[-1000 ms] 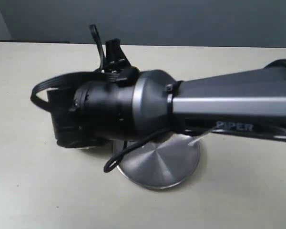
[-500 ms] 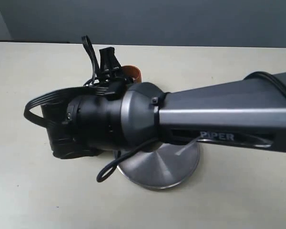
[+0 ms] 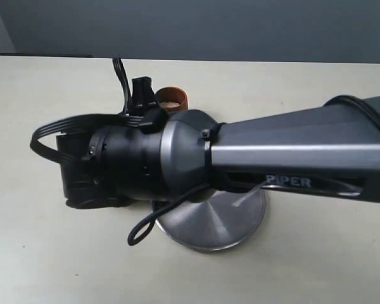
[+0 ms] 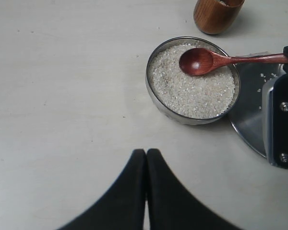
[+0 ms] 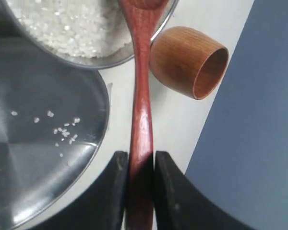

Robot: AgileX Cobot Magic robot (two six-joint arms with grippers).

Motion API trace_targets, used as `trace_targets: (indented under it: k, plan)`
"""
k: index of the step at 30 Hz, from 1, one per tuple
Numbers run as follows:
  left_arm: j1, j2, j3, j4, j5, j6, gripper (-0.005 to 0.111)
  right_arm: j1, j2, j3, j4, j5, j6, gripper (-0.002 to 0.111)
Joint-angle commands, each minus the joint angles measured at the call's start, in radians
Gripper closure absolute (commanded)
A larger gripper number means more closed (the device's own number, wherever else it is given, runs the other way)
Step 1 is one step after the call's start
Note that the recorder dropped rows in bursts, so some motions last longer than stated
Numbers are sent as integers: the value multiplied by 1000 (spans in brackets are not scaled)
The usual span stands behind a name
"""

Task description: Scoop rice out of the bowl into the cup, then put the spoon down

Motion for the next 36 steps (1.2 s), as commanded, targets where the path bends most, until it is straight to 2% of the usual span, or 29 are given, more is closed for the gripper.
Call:
trace_targets:
  k: [1,13,17,20,26,36]
  plan:
    - [1,3,-4,6,-4,-1,106,1,-4,-6,26,-18,-7,109]
    - [1,3,-4,6,-4,-1,106,1,-4,-6,85,-64,-19,109]
    - [1,3,-4,6,-4,-1,106,-1,-4,-6,87,-61,105,109]
    - [1,3,-4,6,-4,-1,106,-1,-4,-6,150,-80,107,109]
    - [1,3,-4,6,-4,-1,106,-1,-4,-6,145,-87,190,109]
    - [1,3,-4,6,-4,-1,106,-74,-57,-6,258,-91,233,109]
